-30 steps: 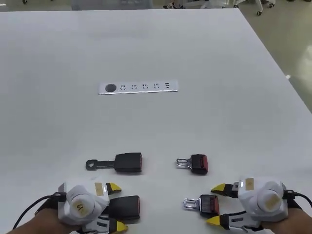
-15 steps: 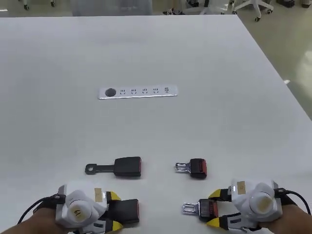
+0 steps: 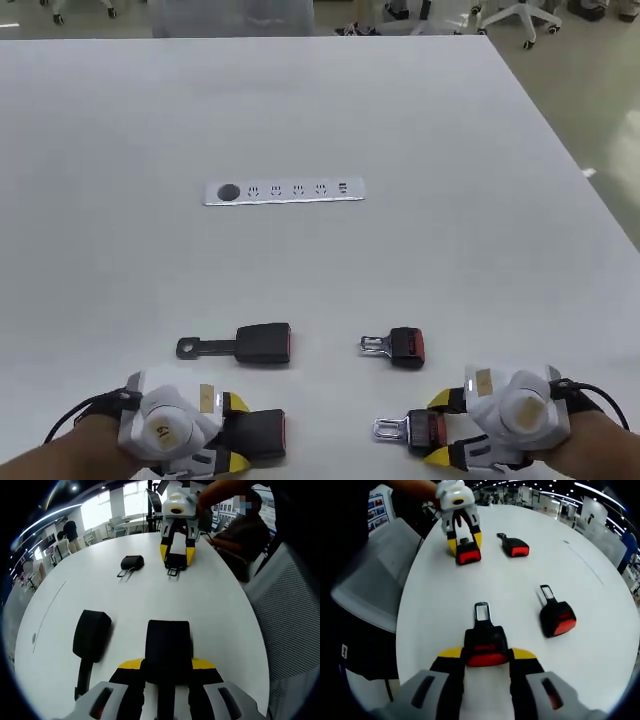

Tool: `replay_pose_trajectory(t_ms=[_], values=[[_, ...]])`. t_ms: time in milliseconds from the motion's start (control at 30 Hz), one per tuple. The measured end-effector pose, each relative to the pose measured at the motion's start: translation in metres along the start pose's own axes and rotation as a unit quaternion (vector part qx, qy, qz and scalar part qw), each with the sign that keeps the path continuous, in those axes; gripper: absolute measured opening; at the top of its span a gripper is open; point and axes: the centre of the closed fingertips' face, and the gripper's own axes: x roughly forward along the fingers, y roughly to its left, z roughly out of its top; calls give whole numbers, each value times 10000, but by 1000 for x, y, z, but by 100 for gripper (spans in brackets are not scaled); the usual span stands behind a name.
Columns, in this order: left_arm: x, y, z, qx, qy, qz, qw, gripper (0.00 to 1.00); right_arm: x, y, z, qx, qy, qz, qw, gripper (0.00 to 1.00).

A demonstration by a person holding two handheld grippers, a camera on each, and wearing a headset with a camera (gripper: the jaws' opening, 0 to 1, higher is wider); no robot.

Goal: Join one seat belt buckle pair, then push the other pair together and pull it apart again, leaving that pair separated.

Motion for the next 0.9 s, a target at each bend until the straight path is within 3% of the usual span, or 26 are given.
replay_pose_trajectory(t_ms=[900], values=[[1, 0, -1, 41, 49, -52, 10000, 34, 9, 5, 15, -131, -114, 92, 9998, 34]])
